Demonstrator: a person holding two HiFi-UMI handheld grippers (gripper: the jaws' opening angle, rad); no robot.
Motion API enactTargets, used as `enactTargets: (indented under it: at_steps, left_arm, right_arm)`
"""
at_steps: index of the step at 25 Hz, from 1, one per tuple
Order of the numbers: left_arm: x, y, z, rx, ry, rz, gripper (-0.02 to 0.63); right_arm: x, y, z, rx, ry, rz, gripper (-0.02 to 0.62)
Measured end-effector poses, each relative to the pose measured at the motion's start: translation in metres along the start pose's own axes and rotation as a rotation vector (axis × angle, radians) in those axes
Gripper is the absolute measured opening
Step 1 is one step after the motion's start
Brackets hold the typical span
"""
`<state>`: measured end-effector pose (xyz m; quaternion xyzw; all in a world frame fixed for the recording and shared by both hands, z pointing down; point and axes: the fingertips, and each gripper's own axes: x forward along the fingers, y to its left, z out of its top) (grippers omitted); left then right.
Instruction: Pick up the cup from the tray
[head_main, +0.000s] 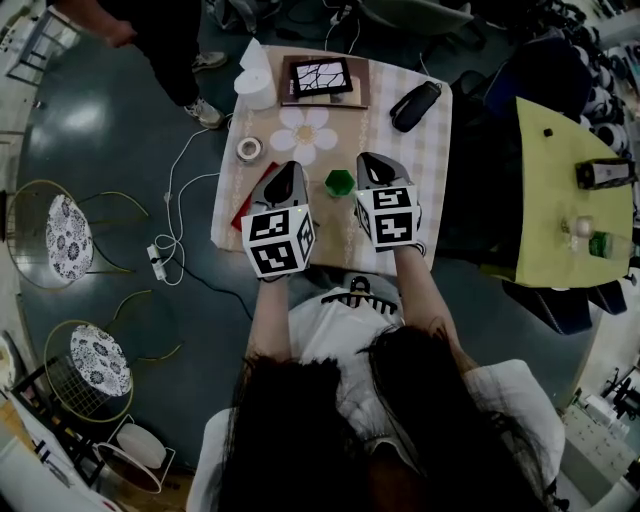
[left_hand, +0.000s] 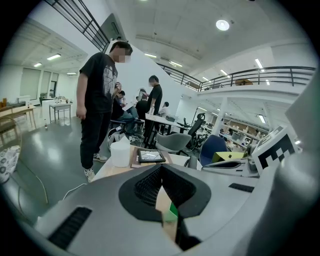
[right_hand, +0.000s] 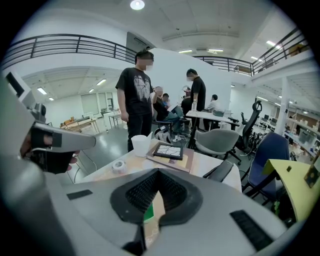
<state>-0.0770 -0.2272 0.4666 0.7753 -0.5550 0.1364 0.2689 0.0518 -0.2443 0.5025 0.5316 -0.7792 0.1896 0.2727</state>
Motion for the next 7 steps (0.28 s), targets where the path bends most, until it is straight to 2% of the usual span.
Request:
enactTargets:
  at_steps: [7]
  left_arm:
    - [-0.0003,0.0043,-0.0015,0.001,0.005,0.004,0.009]
  right_arm:
    - [-0.0009,-0.0025,0.0006,0.007,-0.01,-0.023,0.011]
